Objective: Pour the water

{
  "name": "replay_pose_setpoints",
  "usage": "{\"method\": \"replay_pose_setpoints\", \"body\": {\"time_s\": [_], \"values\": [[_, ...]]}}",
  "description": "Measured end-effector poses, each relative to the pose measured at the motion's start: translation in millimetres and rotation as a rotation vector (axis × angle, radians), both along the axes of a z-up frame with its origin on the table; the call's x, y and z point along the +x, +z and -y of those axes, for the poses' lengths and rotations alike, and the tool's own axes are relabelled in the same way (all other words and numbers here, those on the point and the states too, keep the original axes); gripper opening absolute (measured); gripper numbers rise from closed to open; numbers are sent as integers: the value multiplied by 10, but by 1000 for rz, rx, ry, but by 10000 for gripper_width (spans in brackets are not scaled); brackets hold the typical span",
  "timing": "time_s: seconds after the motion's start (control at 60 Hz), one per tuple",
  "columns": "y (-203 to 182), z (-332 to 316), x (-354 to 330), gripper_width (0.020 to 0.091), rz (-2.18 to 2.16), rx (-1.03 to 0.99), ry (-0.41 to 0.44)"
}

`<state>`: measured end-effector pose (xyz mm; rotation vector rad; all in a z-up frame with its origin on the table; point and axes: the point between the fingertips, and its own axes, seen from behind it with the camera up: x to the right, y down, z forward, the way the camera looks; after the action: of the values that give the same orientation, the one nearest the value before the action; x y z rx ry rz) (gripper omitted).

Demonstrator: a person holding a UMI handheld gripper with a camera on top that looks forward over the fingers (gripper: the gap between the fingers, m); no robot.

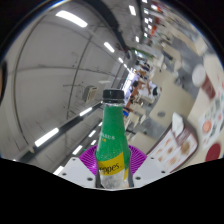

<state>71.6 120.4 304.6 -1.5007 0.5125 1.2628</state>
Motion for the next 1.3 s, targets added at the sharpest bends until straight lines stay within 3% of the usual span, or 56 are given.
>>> {"method": "replay_pose_setpoints", "body": {"time_s": [0.067,0.1,0.183,0.3,0.533,0.55,0.617,0.867,1.033,1.133,1.3], "values": [[-41,52,639,370,392,83,-154],[-251,-72,839,369,577,95,-217],[-587,-57,1365,367,927,142,-319],[-1405,-142,1506,367,1217,139,-292],[-2237,-96,1375,369,1242,61,-204],[-2292,-91,1385,403,1237,50,-200],[-2276,-155,1384,375,1184,73,-242],[-2264,-65,1450,377,1166,76,-239],[-2312,-39,1398,573,1164,3,-192],[-2382,124,1376,862,1162,-85,-128],[-2215,507,1438,854,1203,-155,-139]]}}
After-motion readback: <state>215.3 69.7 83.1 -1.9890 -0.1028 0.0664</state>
